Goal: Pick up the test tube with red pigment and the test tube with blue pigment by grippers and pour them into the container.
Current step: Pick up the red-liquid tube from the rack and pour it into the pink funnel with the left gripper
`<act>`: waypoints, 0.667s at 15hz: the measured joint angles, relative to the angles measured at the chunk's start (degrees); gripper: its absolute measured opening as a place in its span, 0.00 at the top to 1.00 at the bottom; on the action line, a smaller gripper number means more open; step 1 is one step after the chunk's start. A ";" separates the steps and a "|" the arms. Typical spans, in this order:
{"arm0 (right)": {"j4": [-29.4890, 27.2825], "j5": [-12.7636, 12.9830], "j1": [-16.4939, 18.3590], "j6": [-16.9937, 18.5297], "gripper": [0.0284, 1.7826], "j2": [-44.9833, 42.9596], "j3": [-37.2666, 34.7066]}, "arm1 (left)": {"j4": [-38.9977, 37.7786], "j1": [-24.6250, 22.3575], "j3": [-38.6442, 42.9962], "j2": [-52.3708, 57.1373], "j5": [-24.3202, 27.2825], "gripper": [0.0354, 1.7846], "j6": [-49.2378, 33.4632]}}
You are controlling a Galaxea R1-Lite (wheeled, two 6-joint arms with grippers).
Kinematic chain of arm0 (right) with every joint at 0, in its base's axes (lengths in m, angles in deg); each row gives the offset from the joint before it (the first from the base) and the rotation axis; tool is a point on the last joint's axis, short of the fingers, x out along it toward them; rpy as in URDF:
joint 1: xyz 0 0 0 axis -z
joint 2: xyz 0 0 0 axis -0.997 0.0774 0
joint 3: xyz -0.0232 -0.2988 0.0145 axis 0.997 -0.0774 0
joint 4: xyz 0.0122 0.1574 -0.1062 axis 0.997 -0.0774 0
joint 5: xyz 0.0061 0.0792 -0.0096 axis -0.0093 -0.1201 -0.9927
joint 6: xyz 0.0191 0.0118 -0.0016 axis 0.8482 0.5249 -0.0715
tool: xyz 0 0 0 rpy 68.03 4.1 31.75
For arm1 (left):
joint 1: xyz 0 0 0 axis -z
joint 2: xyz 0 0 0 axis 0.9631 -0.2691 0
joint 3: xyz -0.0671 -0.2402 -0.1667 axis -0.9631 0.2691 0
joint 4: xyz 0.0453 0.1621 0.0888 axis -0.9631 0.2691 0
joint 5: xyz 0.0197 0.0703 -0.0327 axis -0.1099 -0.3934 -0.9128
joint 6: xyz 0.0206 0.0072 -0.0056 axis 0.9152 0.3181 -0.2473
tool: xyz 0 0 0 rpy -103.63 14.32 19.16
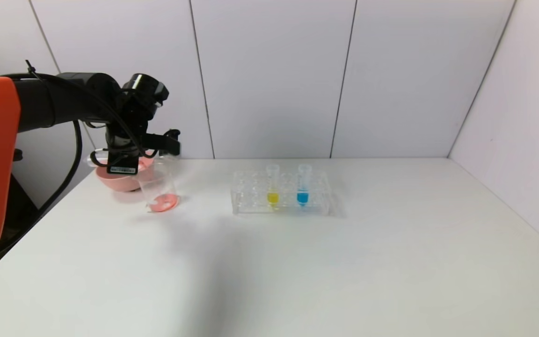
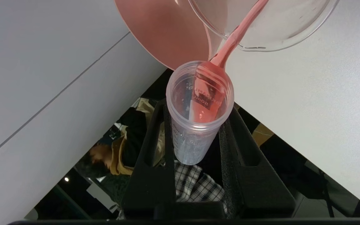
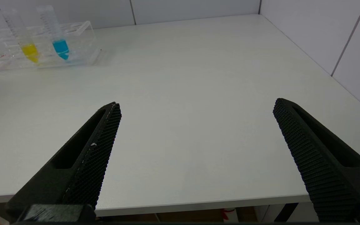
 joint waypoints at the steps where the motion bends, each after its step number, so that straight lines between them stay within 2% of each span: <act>1: 0.00 0.00 0.00 0.00 0.00 0.00 0.00 | 0.18 0.20 0.00 0.09 -0.17 0.77 0.01; 7: 0.00 0.00 0.00 0.01 0.00 0.00 0.00 | 0.60 1.76 0.00 0.46 -4.47 0.77 1.55; 10: 0.00 0.00 0.00 0.00 0.00 0.00 0.00 | 1.07 2.29 0.05 0.44 -5.05 0.77 1.52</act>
